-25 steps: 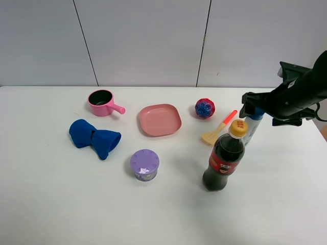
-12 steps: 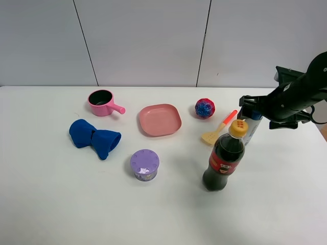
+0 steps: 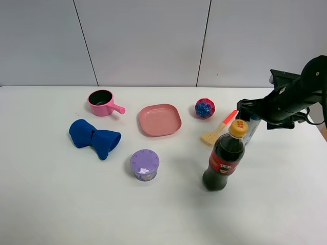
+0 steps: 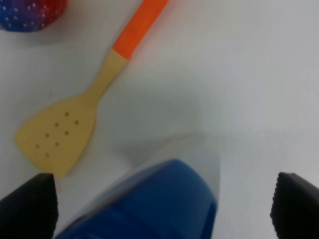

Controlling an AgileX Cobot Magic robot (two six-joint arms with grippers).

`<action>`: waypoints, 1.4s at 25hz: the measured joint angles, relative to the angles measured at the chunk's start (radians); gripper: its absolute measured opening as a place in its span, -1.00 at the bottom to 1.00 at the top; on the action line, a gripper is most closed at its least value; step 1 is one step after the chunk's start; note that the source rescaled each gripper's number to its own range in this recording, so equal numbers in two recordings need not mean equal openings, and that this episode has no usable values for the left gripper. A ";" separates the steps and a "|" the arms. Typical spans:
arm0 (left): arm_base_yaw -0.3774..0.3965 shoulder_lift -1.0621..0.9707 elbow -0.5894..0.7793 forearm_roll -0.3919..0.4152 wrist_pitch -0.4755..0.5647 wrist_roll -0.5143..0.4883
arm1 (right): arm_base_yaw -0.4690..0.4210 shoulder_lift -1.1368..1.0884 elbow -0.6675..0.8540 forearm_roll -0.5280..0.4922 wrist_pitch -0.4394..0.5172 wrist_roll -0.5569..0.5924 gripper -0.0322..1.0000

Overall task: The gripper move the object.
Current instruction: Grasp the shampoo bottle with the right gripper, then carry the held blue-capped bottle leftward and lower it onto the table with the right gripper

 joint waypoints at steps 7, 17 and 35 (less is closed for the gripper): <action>0.000 0.000 0.000 0.000 0.000 0.000 | 0.000 0.002 0.000 0.003 -0.010 -0.030 0.79; 0.000 0.000 0.000 0.000 0.000 0.000 | 0.000 0.002 0.000 0.021 -0.036 -0.055 0.11; 0.000 0.000 0.000 0.000 0.000 0.000 | 0.000 -0.070 0.000 0.018 0.009 -0.155 -0.94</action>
